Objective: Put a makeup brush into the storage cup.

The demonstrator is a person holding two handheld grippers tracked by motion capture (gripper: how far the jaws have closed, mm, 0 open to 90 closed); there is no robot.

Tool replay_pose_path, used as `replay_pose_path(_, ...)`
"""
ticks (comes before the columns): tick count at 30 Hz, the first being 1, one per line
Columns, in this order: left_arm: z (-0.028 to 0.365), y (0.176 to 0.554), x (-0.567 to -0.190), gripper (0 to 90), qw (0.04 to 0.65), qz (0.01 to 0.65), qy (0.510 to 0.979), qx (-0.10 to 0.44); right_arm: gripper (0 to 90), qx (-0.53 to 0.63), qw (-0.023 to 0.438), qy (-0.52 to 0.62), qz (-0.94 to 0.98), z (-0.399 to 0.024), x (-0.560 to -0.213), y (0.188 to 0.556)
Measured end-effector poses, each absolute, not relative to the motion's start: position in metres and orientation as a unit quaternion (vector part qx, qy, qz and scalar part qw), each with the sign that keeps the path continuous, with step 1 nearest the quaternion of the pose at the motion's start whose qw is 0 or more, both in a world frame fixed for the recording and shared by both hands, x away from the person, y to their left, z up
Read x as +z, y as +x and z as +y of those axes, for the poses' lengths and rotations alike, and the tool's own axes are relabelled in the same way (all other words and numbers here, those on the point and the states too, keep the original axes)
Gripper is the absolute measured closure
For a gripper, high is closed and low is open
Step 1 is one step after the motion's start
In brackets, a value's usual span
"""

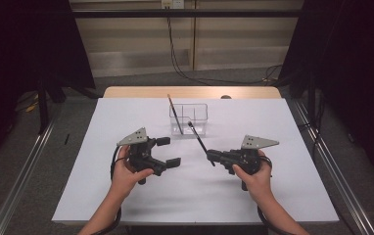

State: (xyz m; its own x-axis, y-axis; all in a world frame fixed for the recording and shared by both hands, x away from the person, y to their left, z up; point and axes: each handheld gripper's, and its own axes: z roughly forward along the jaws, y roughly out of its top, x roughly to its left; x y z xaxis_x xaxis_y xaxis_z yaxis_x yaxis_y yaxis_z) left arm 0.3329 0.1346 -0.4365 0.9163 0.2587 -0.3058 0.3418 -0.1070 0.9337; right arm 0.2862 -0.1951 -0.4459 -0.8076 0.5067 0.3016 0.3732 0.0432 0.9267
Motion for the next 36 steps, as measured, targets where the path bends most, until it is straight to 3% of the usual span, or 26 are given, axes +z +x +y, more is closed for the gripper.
replay_pose_path(17,0.117,0.338,-0.434,7.4,0.641,0.200,0.740,-0.037,85.1,0.623,0.057,0.302,0.719,-0.191,-0.448,0.286)
replay_pose_path(25,0.110,0.340,-0.435,25.1,0.645,0.203,0.735,-0.046,85.0,0.620,0.058,0.304,0.721,-0.190,-0.450,0.286)
replay_pose_path(36,0.102,0.341,-0.432,32.2,0.653,0.195,0.730,-0.057,85.1,0.616,0.061,0.298,0.727,-0.185,-0.451,0.285)
